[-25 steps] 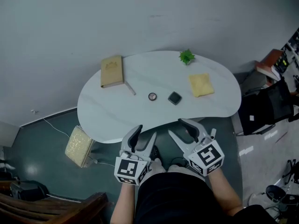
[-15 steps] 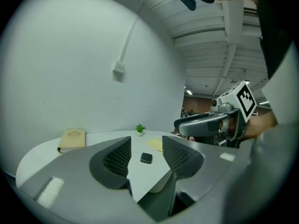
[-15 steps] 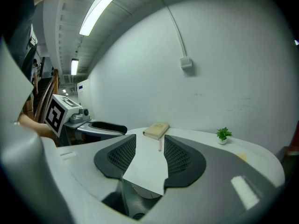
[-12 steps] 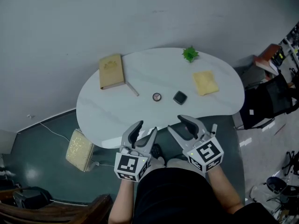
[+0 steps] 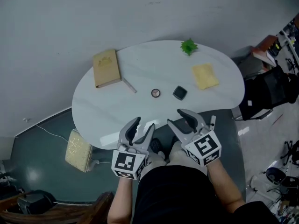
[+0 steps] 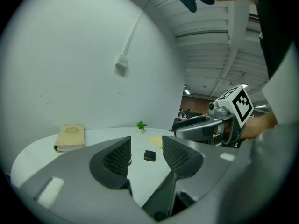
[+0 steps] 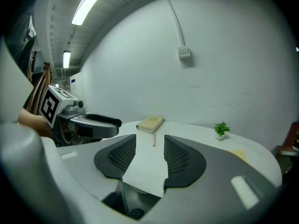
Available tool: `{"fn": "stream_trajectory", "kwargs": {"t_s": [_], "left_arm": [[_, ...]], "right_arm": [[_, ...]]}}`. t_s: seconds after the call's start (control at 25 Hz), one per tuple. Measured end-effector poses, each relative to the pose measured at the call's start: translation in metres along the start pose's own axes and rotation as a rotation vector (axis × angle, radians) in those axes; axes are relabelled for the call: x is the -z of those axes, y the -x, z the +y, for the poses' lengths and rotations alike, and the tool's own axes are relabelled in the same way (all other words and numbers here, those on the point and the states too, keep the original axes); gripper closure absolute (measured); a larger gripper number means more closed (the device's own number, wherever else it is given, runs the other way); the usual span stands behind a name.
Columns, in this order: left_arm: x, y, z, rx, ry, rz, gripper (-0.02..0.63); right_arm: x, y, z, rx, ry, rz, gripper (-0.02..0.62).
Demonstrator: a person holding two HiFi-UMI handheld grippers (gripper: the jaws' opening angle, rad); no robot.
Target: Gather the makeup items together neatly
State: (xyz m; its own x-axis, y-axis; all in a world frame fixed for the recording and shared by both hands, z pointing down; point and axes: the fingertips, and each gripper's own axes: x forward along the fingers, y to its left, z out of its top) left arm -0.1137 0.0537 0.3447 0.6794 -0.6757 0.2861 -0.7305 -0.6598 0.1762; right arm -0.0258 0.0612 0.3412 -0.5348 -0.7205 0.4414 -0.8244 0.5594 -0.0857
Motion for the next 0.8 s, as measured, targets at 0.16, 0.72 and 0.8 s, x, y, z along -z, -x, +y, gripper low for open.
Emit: {"fn": "stream_trajectory", "kwargs": {"t_s": [0.16,0.72,0.8], "left_arm": [[0.004,-0.006,-0.001,0.018,0.004,0.017,0.397],[0.005,-0.048,0.004,0.007,0.025,0.066,0.397],[0.005,-0.055,0.005,-0.001,0.030,0.072,0.397]], "right_arm": [[0.010,-0.007,-0.012,0.023,-0.005,0.035,0.425],[0.062,-0.056,-0.082,0.048,-0.003,0.188,0.405],[0.073,-0.064,-0.090,0.036,0.005,0.227,0.397]]}}
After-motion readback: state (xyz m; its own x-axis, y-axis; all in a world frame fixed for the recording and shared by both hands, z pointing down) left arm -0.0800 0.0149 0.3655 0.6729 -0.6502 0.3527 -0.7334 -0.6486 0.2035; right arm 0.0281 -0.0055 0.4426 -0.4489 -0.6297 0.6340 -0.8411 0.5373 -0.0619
